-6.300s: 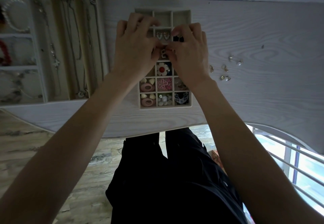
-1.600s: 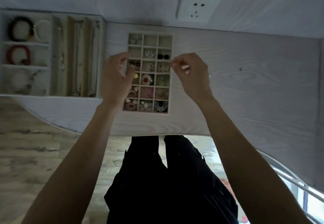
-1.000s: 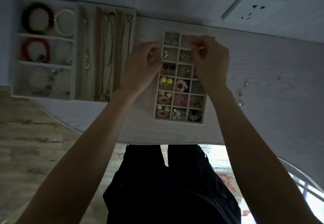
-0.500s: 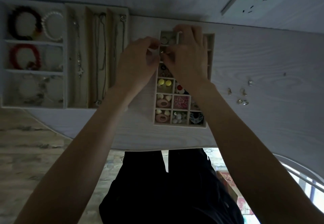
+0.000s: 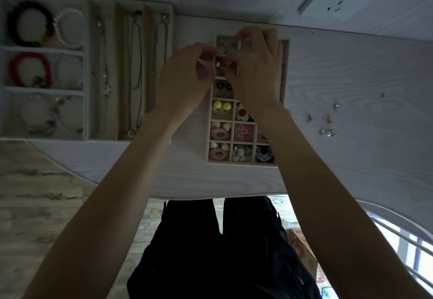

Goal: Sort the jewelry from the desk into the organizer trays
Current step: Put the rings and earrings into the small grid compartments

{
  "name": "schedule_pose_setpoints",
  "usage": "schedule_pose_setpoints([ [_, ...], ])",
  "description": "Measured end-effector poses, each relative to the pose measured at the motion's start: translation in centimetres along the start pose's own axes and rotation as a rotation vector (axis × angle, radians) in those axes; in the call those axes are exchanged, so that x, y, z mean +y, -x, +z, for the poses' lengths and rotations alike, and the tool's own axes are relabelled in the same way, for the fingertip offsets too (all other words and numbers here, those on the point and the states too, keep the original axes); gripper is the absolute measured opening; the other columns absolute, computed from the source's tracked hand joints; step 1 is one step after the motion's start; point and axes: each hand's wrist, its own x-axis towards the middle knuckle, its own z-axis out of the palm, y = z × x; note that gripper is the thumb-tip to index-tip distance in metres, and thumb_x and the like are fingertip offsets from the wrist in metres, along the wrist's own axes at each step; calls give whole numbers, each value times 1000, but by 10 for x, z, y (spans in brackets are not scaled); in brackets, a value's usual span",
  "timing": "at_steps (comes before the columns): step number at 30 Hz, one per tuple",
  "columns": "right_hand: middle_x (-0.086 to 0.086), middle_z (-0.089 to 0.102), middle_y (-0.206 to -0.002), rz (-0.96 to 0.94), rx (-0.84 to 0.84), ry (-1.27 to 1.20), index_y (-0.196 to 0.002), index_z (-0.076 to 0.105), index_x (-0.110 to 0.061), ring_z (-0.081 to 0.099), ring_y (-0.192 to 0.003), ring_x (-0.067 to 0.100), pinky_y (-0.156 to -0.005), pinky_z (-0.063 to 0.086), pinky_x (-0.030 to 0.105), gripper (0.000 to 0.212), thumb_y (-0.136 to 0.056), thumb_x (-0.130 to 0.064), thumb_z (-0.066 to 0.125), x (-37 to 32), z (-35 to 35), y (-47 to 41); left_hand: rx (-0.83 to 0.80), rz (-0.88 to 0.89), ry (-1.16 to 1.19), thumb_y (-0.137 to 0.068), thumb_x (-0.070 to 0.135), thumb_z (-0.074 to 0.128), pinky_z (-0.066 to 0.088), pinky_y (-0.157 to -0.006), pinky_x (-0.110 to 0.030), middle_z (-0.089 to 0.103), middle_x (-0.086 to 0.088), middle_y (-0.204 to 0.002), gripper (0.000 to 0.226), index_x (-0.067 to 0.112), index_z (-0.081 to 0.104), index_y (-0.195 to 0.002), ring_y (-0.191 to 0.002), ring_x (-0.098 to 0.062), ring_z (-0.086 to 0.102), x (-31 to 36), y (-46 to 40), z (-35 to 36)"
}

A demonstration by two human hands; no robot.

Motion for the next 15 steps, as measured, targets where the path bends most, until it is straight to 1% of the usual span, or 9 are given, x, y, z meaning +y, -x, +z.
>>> schedule_pose_setpoints([
  [3, 2, 64, -101, -71, 21, 18, -65, 73, -20, 56, -95, 28, -76, 35, 30, 7, -66, -27, 73, -5, 0, -6, -3, 8, 11, -86, 16, 54, 52, -81, -34, 66, 4, -107, 29, 16, 63, -113, -85, -11, 62, 1, 1, 0],
  [6, 1, 65, -98, -97, 45, 62, -61, 72, -20, 58, -93, 27, -76, 29, 26, 7, -65, -25, 72, -8, 1, -10, -6, 3, 10, -85, 16, 54, 51, -83, -34, 66, 4, -108, 30, 17, 63, -114, -86, -11, 62, 0, 1, 1],
  [9, 2, 65, -98, -74, 40, 78, -61, 73, -20, 58, -92, 28, -75, 33, 29, 5, -64, -24, 73, -9, 3, -9, -4, -3, 6, -84, 16, 55, 50, -82, -34, 66, 4, -108, 31, 17, 63, -114, -84, -11, 62, -2, 0, 1],
  [12, 4, 64, -101, 12, -14, -13, -69, 75, -19, 55, -94, 31, -75, 41, 34, 7, -66, -25, 73, -7, 3, -5, -9, 0, 12, -84, 16, 55, 50, -81, -33, 66, 4, -107, 30, 17, 63, -114, -83, -11, 61, -3, 0, 1],
  [13, 3, 64, -103, 42, -36, -42, -71, 76, -20, 54, -96, 31, -77, 40, 33, 8, -68, -26, 72, -7, 3, -5, -8, 3, 12, -85, 16, 55, 51, -80, -32, 66, 4, -107, 30, 17, 63, -113, -84, -11, 61, -3, 0, 1],
  [15, 1, 63, -108, 94, -76, -79, -75, 76, -22, 51, -101, 30, -80, 34, 29, 10, -70, -29, 71, -5, 1, -4, -5, 9, 14, -85, 16, 56, 51, -80, -32, 66, 4, -106, 28, 17, 63, -113, -84, -10, 61, -4, 0, 1],
])
